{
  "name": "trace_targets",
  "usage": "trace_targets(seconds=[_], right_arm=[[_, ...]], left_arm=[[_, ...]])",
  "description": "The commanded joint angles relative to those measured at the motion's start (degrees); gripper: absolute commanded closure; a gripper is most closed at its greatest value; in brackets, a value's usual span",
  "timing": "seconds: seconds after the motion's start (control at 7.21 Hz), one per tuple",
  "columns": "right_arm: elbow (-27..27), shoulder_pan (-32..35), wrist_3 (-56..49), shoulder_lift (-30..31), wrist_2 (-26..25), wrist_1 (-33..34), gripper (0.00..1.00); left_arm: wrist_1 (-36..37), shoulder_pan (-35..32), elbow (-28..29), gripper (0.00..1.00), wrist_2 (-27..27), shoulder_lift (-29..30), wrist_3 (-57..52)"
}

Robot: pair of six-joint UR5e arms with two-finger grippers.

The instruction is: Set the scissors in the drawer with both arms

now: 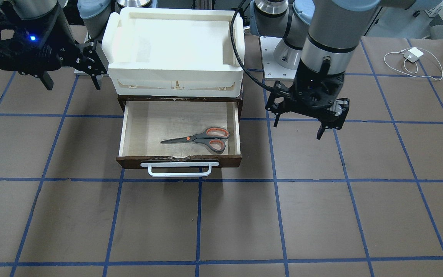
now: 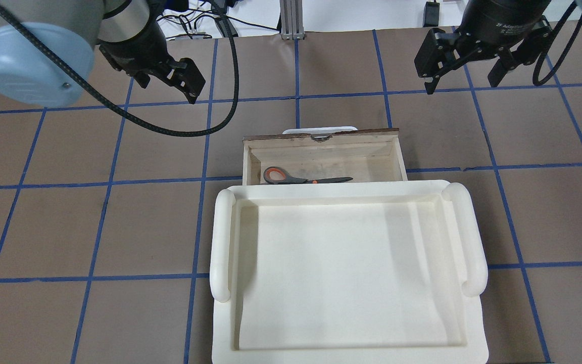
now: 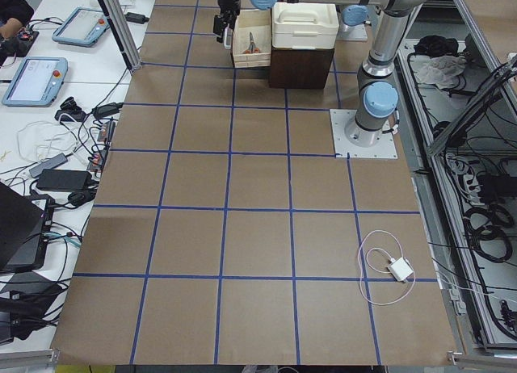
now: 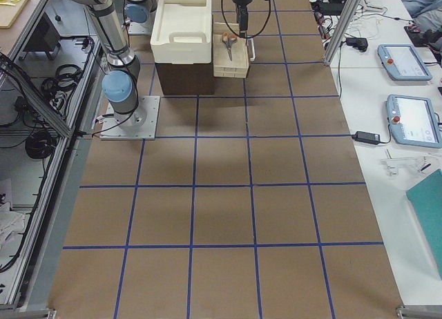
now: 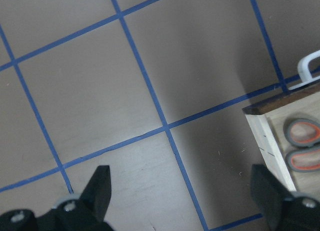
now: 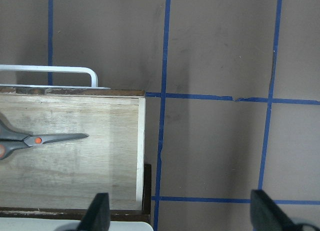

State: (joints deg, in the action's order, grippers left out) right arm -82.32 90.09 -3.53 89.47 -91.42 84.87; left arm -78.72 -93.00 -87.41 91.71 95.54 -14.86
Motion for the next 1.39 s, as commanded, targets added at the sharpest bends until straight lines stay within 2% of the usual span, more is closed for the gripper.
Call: trace_targets(seconds=[0.0, 0.42, 1.25], right_arm=[[-0.8, 0.0, 0.0, 0.1, -0.3, 0.4, 0.0], [-1.0, 0.0, 0.1, 0.3, -0.5, 0.4, 0.0], [-1.0, 0.0, 0.2, 0.3, -0.6, 0.3, 0.0]], left_arm=[[-2.0, 3.8, -0.7, 0.0, 0.2, -1.1, 7.3], [-6.2, 7.4, -1.3, 0.0, 0.4, -2.3, 8.6], [-6.4, 7.1, -3.0, 0.0, -0.6, -4.5, 8.6]])
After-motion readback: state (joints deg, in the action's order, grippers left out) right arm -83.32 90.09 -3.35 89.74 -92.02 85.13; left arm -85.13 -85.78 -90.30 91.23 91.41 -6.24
